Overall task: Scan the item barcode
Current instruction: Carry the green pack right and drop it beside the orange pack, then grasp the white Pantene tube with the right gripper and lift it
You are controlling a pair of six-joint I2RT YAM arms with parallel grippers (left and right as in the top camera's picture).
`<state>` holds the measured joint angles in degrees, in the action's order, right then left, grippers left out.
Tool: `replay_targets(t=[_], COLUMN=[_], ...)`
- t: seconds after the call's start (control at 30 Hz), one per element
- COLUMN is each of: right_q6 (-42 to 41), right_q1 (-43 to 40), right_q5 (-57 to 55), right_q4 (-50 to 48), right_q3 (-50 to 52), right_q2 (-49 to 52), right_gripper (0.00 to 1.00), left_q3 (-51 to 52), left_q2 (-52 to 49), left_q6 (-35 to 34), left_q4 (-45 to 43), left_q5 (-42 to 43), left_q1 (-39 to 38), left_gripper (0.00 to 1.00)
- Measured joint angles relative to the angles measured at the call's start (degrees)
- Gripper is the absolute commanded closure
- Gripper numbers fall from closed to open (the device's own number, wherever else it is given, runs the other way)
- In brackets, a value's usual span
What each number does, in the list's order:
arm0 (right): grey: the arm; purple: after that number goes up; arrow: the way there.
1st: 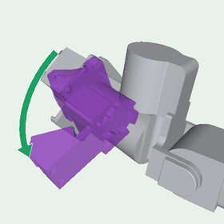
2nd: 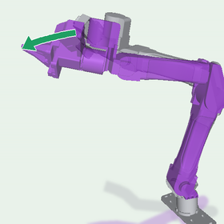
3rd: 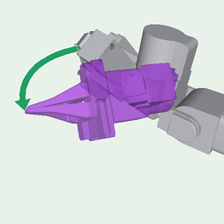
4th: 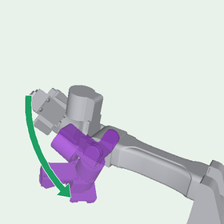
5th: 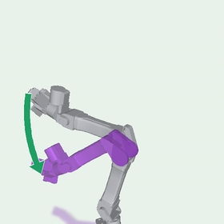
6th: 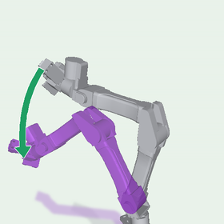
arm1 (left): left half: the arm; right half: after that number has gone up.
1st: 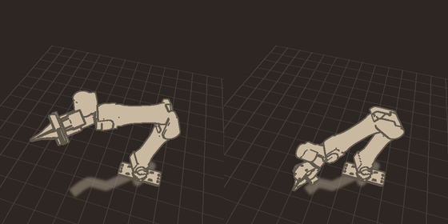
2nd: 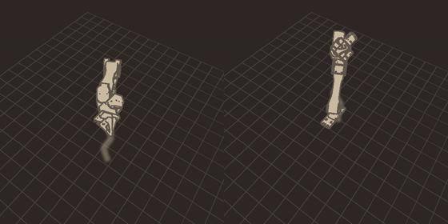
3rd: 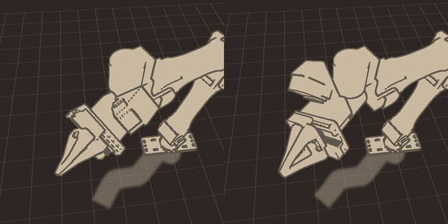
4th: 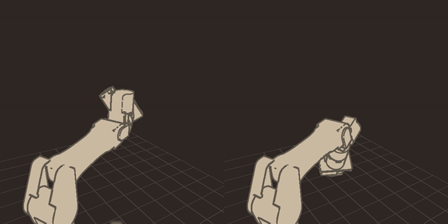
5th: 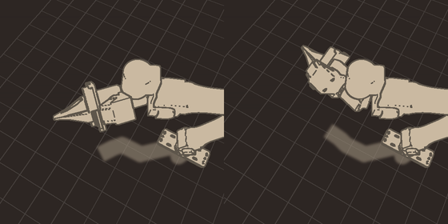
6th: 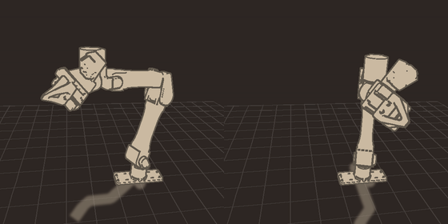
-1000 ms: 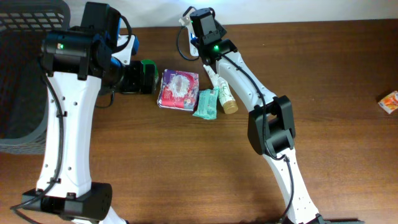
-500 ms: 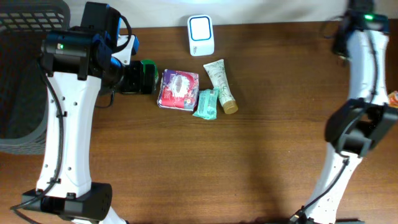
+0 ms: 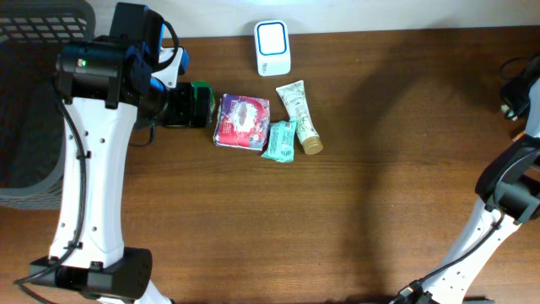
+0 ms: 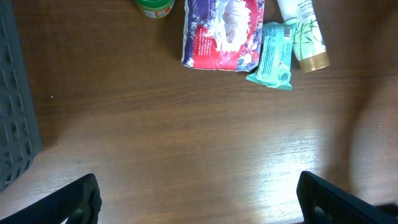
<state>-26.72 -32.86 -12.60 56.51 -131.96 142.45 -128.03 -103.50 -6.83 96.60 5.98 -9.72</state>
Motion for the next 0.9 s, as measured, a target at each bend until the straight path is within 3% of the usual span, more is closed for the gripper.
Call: replay_targets(t=[0.07, 0.3, 0.43, 0.57, 0.67, 0.73, 0.9], right_q6=[-0.1, 6.2, 7.5, 22.4, 28.2, 29.4, 26.5], right_q1=[-0.2, -0.2, 1.4, 13.3, 24.5, 31.9, 39.0], right_q5=[0.1, 2.7, 25.1, 40.7, 42.6, 42.8, 42.9], right_q4=[0.5, 5.6, 18.7, 24.6, 22.7, 16.3, 5.6], right_q3=[0.0, 0.0, -0.8, 1.0, 2.6, 6.0, 13.6], right_q2=[0.0, -2.3, -10.3, -10.6, -10.6, -10.5, -8.7], right_gripper=[0.02, 0.01, 0.01, 0.01, 0.01, 0.02, 0.08], left_q3=[0.0, 0.0, 0.0, 0.0, 0.0, 0.0, 0.0], left_q2=[0.0, 0.0, 0.0, 0.0, 0.0, 0.0, 0.0], left_q6=[0.0, 0.0, 0.0, 0.0, 0.0, 0.0, 0.0], left_q4=[0.0, 0.0, 0.0, 0.0, 0.0, 0.0, 0.0], left_q5=[0.0, 0.0, 0.0, 0.0, 0.0, 0.0, 0.0], left_q1=[0.0, 0.0, 0.0, 0.0, 0.0, 0.0, 0.0], left_gripper=[0.01, 0.01, 0.01, 0.01, 0.01, 0.01, 0.01])
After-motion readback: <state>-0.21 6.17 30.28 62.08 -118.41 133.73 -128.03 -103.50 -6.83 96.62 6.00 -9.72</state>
